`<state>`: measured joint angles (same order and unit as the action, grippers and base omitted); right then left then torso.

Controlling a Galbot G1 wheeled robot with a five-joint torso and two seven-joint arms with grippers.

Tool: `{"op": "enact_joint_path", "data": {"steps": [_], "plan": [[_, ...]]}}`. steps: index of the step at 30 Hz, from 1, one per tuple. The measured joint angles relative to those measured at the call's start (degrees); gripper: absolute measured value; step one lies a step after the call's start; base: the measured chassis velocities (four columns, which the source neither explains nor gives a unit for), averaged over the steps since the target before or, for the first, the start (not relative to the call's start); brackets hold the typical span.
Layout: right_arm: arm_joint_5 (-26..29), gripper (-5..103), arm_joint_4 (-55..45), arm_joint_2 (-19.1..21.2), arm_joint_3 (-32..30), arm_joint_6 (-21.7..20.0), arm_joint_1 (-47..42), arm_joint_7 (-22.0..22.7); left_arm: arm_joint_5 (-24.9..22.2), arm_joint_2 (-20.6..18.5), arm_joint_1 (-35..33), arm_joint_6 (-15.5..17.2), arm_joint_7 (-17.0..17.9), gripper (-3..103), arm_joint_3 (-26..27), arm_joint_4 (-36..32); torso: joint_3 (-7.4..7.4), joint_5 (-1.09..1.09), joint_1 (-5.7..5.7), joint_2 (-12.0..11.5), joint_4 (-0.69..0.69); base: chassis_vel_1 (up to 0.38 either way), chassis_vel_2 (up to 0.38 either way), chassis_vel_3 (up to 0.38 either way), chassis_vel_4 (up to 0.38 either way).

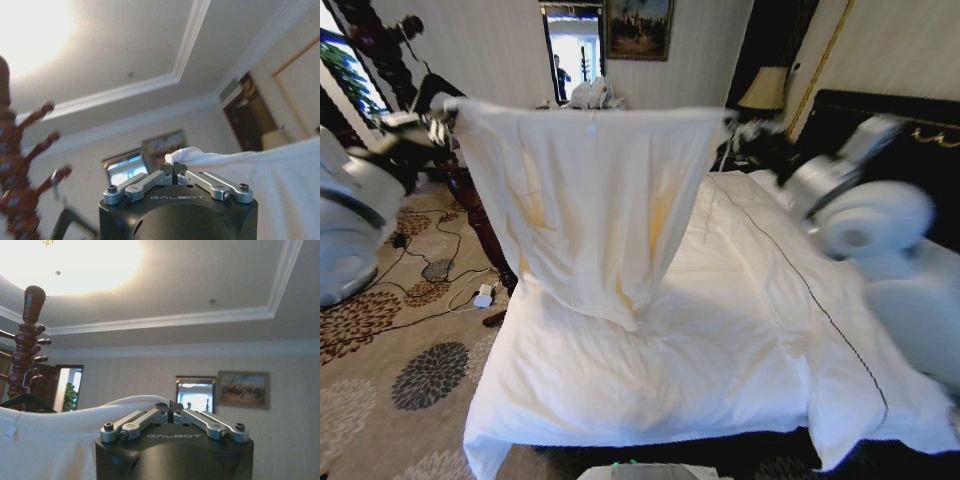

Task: Pick up the clothes from the bed and hang them on the clothes hanger.

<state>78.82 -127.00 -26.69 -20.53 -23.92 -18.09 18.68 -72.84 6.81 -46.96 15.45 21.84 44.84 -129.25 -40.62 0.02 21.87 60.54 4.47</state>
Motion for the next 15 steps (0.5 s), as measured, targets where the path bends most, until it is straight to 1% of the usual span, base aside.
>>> {"op": "enact_joint_path", "data": {"steps": [1, 2, 3, 4, 5, 6, 7, 8, 10, 12, 14, 15], "plan": [[0.0, 0, 0.0, 0.0, 0.0, 0.0, 0.0, 0.0, 0.0, 0.0, 0.0, 0.0, 0.0, 0, 0.0, 0.0, 0.00, 0.00, 0.00, 0.0, 0.00, 0.000, 0.000, 0.000, 0.000], [1.4, 0, -0.9, 1.6, -1.2, -0.2, -0.2, 0.7, -1.4, -0.4, -0.5, 0.3, 0.3, 0, 1.9, -0.8, 0.01, 0.01, -0.01, 0.0, 0.01, 0.000, 0.000, 0.000, 0.000], [3.8, 0, -2.0, 3.9, -3.3, -0.5, -0.3, 1.8, -3.6, -1.0, -1.8, 1.0, 0.8, 0, 5.4, -1.7, 0.01, 0.00, -0.01, 0.0, 0.01, 0.000, 0.000, 0.000, 0.000], [5.4, 0, -2.3, 5.4, -4.3, -0.6, 0.0, 2.4, -4.7, -1.6, -3.1, 1.5, 1.1, 0, 7.9, -2.0, 0.01, 0.00, -0.02, 0.0, 0.01, 0.000, 0.000, 0.000, 0.000], [6.4, 0, -2.5, 6.1, -4.8, -0.7, 0.4, 2.7, -5.4, -1.9, -3.8, 1.9, 1.3, 0, 9.6, -2.0, 0.01, 0.00, -0.01, 0.0, 0.00, 0.000, 0.000, 0.000, 0.000], [6.4, 0, -2.5, 6.1, -4.8, -0.7, 0.4, 2.7, -5.4, -1.9, -3.8, 1.9, 1.3, 0, 9.6, -2.0, 0.01, 0.00, -0.01, 0.0, 0.00, 0.000, 0.000, 0.000, 0.000], [7.4, 0, -2.5, 7.0, -5.1, -0.9, 1.1, 3.0, -6.0, -2.4, -4.4, 2.3, 1.4, 0, 11.2, -2.0, 0.01, 0.00, -0.01, 0.0, -0.01, 0.000, 0.000, 0.000, 0.000], [9.6, 0, -2.3, 8.0, -5.2, -1.2, 3.2, 3.8, -6.8, -3.3, -4.5, 2.8, 1.4, 0, 12.8, -1.5, 0.00, -0.02, -0.01, 0.0, -0.03, 0.000, 0.000, 0.000, 0.000], [12.2, 0, -1.3, 8.0, -3.9, -2.1, 6.3, 4.8, -7.0, -4.3, -3.6, 3.1, 0.9, 0, 12.6, 0.1, 0.01, -0.02, -0.01, 0.0, -0.02, 0.000, 0.000, 0.000, 0.000], [12.4, 0, -1.0, 7.9, -3.5, -2.1, 6.7, 4.9, -6.9, -4.4, -3.4, 3.1, 0.6, 0, 12.4, 0.5, 0.00, -0.02, -0.01, 0.0, -0.02, 0.000, 0.000, 0.000, 0.000], [12.3, 0, 1.0, 6.3, -0.9, -2.6, 8.1, 5.2, -5.8, -5.0, -3.6, 3.6, -1.3, 0, 10.7, 3.2, 0.00, -0.02, -0.01, 0.0, -0.01, 0.000, 0.000, 0.000, 0.000], [11.7, 0, 1.8, 5.3, 0.3, -2.8, 8.2, 5.2, -5.0, -5.0, -4.0, 3.7, -1.6, 0, 10.0, 4.1, -0.01, -0.01, -0.01, 0.0, -0.01, 0.000, 0.000, 0.000, 0.000]]}}
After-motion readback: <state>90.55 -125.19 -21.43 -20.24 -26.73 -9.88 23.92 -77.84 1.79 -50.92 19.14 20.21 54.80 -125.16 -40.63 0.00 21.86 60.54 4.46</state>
